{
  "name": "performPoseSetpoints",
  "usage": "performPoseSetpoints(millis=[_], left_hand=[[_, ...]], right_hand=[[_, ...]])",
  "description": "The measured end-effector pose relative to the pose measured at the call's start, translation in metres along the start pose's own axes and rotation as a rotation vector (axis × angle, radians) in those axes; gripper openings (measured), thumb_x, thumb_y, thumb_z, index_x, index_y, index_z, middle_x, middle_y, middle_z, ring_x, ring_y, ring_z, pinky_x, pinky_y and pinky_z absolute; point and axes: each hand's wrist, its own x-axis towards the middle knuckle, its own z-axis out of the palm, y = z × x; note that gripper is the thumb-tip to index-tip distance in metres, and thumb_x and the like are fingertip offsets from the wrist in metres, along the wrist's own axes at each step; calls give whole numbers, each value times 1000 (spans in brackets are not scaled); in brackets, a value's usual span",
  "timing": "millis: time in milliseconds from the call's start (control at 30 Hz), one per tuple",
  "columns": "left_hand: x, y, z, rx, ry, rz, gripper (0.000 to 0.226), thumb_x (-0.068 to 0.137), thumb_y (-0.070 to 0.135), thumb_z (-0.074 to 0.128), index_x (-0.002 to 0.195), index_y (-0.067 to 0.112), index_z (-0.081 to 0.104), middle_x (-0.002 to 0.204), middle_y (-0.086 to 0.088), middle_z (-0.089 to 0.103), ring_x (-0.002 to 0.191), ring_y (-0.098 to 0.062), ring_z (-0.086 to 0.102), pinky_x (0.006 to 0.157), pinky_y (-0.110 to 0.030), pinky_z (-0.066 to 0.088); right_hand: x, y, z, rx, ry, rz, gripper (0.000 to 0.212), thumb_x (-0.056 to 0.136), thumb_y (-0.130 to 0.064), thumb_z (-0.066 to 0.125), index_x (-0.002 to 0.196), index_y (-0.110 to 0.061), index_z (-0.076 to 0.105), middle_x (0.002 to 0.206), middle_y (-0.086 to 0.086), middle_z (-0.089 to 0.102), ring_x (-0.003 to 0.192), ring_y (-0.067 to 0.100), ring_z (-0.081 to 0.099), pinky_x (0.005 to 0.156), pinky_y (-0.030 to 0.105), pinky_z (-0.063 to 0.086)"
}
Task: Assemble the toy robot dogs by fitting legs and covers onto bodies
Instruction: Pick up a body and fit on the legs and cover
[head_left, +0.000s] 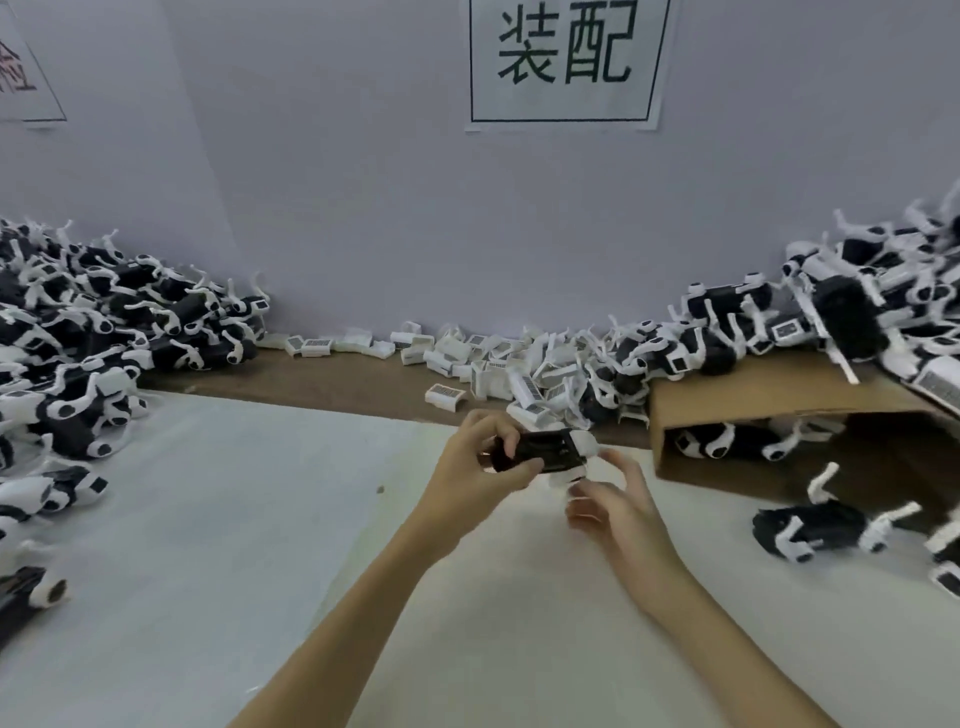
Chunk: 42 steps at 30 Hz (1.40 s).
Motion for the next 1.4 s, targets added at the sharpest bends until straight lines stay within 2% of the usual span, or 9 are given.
performPoseSetpoints(millis=[167, 300, 500, 600, 833, 933, 1067, 1233, 1400], left_hand=[[-10, -8, 13, -265, -92, -112, 44, 84, 5, 80, 73, 20, 40, 104, 7, 72, 89, -20, 70, 79, -31, 57], [-11, -12, -3, -451, -104, -183, 40, 88, 5, 75, 76, 21, 41, 96, -7, 65, 87, -23, 65, 71, -27, 52], [-15, -10, -2, -519, -133, -233, 17, 90, 29, 80, 98, 19, 68, 101, -14, 65, 82, -25, 54, 74, -31, 46], [-20, -11, 5, -386, -147, -207, 44, 87, 41, 78, 129, 27, 73, 109, -9, 71, 79, -24, 52, 82, -34, 47], [-26, -5, 12, -247, -166, -252, 51, 86, 59, 77, 132, 39, 70, 116, -9, 77, 79, -23, 57, 63, -30, 47], [-25, -2, 12, -201, -168, -196, 49, 83, 58, 78, 130, 44, 70, 118, -3, 76, 75, -18, 63, 70, -29, 52], [-11, 4, 12, -227, -141, -153, 54, 83, 49, 82, 135, 43, 68, 134, 1, 71, 109, -26, 71, 76, -35, 56], [1, 6, 18, 23, -96, 64, 76, 84, 29, 87, 149, 48, 51, 144, 20, 61, 133, -10, 60, 96, -31, 54], [-9, -15, 34, 316, -123, 427, 87, 93, 19, 84, 163, 32, 35, 155, 14, 53, 143, -16, 53, 103, -26, 51]], right_hand=[[-25, -18, -33, -241, -222, -124, 51, 83, -56, 71, 133, -52, 63, 131, -11, 69, 120, 10, 66, 98, 37, 51], [-30, -36, -25, -458, -252, -147, 60, 79, -78, 68, 129, -46, 61, 113, -7, 78, 95, 6, 68, 84, 30, 48], [-34, -37, -21, -408, -235, -127, 52, 79, -68, 79, 114, -31, 67, 81, -3, 67, 63, 18, 50, 57, 28, 43], [-35, -39, -20, -338, -193, -106, 34, 74, -74, 73, 88, -44, 69, 70, -1, 57, 53, 15, 40, 48, 22, 33], [-36, -40, -24, -384, -187, -70, 35, 86, -71, 63, 66, -43, 64, 63, 2, 38, 54, 14, 33, 50, 23, 31], [-34, -39, -27, -366, -211, -80, 30, 86, -70, 64, 69, -45, 68, 65, -3, 41, 61, 15, 37, 57, 26, 35], [-29, -36, -24, -353, -129, -83, 52, 75, -82, 69, 104, -39, 71, 80, 3, 60, 73, 21, 51, 71, 36, 43], [-27, -26, -24, -451, 233, -147, 65, 71, -75, 67, 118, -31, 59, 95, 2, 69, 72, 4, 65, 64, 23, 50], [-27, -29, -18, -141, -120, 139, 78, 87, -76, 50, 103, -5, 77, 89, 17, 76, 75, 28, 72, 64, 33, 53]])
